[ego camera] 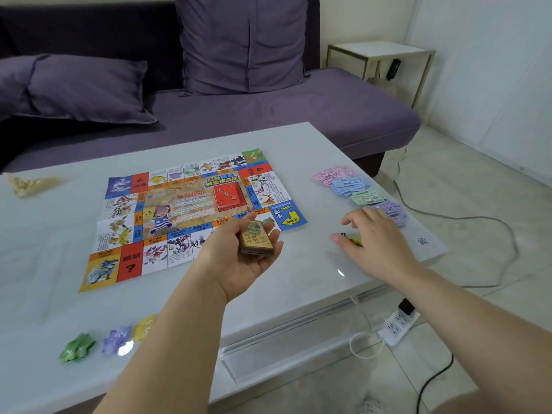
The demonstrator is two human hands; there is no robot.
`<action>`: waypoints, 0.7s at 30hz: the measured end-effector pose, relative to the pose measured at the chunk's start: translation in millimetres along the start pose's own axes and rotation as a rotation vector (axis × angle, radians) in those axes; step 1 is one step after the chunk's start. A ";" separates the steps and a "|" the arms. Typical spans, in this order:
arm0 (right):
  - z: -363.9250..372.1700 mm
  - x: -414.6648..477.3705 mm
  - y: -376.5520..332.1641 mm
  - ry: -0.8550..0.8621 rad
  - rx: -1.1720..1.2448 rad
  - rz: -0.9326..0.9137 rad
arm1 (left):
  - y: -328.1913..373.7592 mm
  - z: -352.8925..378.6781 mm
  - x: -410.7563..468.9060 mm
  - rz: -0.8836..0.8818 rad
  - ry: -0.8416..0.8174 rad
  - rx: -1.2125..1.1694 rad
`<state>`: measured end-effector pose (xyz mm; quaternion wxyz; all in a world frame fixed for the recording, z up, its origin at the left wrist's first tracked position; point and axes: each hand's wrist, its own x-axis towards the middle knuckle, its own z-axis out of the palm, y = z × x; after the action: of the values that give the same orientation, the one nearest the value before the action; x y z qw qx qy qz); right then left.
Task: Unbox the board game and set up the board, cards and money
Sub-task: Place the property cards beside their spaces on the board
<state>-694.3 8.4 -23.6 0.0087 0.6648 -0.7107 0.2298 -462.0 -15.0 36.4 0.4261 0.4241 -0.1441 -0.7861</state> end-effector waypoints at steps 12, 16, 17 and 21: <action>-30.4 -12.8 -120.9 -0.486 0.409 -0.301 | -4.8 -26.6 -22.6 -0.115 -0.291 0.389; -27.1 -10.6 -138.8 -0.473 0.582 -0.302 | 1.3 -38.9 -30.1 -0.069 -0.319 0.442; -27.6 -10.3 -142.2 -0.455 0.616 -0.307 | 4.3 -41.6 -33.4 -0.052 -0.340 0.440; -26.5 -9.0 -154.7 -0.406 0.632 -0.362 | 13.8 -51.9 -45.1 -0.015 -0.417 0.386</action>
<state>-554.2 24.2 45.9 -0.2957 0.7808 -0.4642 0.2958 -401.0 19.5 38.0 0.2926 0.3274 -0.3726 -0.8176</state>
